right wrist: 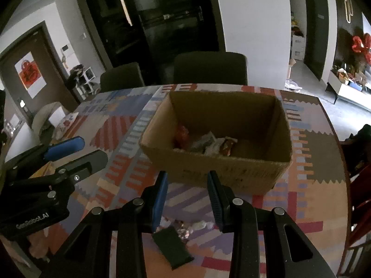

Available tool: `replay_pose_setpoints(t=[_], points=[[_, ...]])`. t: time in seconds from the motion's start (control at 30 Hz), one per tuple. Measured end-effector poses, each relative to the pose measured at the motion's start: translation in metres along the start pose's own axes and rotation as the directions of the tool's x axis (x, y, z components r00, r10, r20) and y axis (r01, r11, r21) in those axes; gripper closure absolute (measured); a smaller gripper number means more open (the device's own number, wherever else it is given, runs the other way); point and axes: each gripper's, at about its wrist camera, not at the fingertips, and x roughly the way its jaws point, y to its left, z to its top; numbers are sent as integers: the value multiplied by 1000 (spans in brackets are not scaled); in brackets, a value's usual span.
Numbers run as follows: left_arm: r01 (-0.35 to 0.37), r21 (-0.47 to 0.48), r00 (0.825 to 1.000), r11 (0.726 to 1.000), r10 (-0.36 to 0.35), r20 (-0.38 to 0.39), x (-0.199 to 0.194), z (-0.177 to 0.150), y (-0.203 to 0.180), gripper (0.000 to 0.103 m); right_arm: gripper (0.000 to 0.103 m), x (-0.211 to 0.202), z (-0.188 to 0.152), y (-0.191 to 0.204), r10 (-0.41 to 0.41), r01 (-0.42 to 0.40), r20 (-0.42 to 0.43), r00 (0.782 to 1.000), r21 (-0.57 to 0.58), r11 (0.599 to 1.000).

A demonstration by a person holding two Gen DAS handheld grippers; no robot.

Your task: Organize snacks

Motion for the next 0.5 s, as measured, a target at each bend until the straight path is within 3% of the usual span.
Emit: replay_pose_setpoints(t=[0.5], points=[[-38, -9, 997, 999, 37, -73, 6, -60, 10, 43, 67, 24, -50, 13, 26, -28, -123, 992, -15, 999]])
